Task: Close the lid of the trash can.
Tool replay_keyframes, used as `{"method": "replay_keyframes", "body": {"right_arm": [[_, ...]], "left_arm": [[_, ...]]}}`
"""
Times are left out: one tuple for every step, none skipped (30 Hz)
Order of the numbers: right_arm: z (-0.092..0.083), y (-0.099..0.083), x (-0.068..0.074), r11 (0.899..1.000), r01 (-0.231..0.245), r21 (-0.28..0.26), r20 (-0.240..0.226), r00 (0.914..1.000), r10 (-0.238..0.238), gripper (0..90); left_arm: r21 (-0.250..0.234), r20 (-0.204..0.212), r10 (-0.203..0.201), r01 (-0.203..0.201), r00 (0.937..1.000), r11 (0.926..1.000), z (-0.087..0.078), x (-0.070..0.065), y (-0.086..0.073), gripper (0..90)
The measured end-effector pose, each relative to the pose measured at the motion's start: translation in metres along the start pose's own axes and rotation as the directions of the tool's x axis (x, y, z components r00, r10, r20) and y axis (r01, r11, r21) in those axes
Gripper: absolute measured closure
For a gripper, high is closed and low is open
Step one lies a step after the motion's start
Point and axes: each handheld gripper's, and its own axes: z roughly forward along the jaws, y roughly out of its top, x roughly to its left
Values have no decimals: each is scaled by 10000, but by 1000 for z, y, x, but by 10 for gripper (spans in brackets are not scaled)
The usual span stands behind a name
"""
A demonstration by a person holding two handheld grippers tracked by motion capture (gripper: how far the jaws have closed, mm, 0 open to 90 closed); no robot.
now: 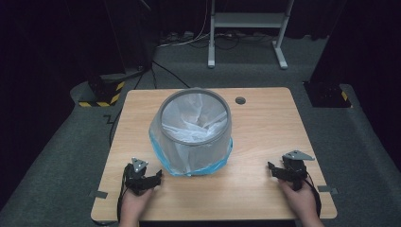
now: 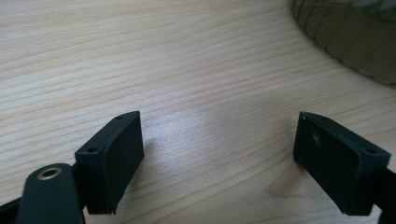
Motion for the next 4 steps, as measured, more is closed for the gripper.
{"method": "replay_keyframes", "body": {"right_arm": [[0, 0, 0, 10000, 0, 1, 0, 10000, 0, 312], [0, 0, 0, 10000, -1, 0, -1, 10000, 1, 313], [0, 0, 0, 10000, -16, -6, -1, 10000, 16, 312], [0, 0, 0, 10000, -15, -7, -1, 10000, 15, 312]], "left_arm": [[0, -1, -1, 1, 10000, 10000, 0, 0, 0, 160], [1, 1, -1, 1, 10000, 10000, 0, 0, 0, 160], [2, 3, 2, -2, 10000, 10000, 0, 0, 0, 160], [13, 19, 3, -3, 10000, 10000, 0, 0, 0, 160]]}}
